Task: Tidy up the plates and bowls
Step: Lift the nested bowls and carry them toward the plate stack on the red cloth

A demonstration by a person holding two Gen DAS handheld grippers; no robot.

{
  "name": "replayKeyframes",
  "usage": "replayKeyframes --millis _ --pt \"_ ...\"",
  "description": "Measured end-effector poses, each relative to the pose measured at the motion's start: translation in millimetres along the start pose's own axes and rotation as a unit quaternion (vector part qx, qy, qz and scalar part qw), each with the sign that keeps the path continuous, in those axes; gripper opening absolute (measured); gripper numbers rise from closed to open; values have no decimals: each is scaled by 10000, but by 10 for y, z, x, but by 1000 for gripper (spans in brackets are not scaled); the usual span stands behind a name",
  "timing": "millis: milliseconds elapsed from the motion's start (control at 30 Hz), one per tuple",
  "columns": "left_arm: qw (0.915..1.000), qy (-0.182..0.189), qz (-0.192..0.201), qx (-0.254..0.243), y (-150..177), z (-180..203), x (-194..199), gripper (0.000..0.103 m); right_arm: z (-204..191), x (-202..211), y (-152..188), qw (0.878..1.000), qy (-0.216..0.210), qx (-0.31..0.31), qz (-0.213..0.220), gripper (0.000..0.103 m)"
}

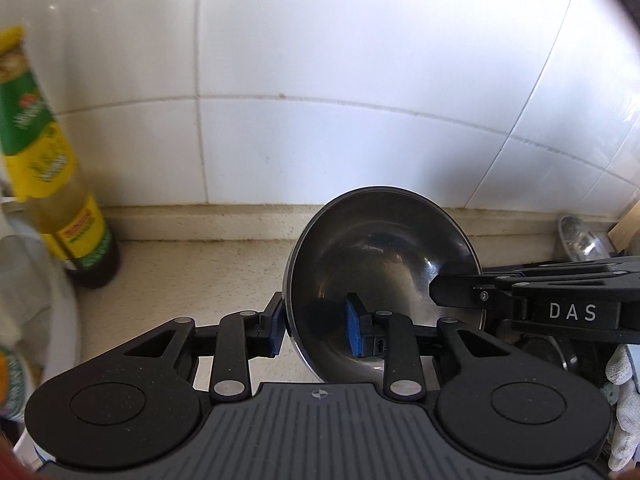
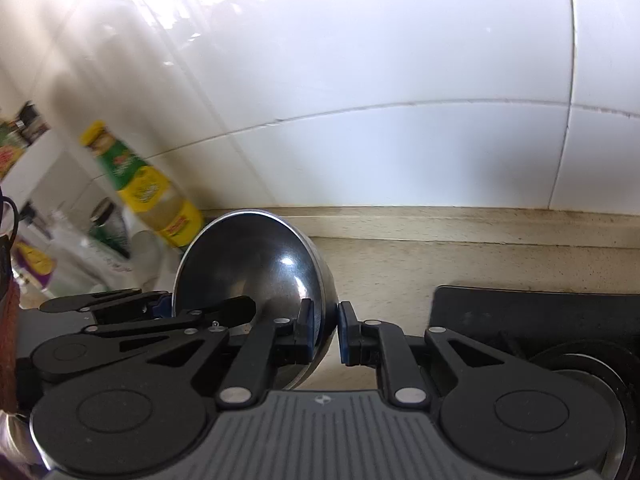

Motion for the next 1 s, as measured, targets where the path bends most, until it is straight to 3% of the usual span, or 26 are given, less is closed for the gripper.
replayKeyframes --millis 233,433,667,767,1000 --pt "9996 -67 242 89 84 -71 474 40 -384 299 157 9995 -163 263 -7 14" --pt "9996 -86 219 148 308 -173 752 43 -559 385 467 9989 -260 319 -232 14" --pt "9998 -91 -29 193 641 -239 785 44 -578 286 848 9974 -220 294 -623 16" --pt "9997 -140 -72 200 741 -267 749 45 -535 210 939 9972 -10 374 -646 19" --pt "9994 -239 79 247 846 -420 853 57 -386 268 1022 9980 53 228 -591 25"
Point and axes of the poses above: each gripper's, at about its wrist camera, not at the fingertips, and x roughly against the way its jaws point, z to its right, y to its underside, the point moved 10 cm from there along -x, roughly the way its jaws point, and after that the axes turned 10 degrees about z, right-handed, at the moved point
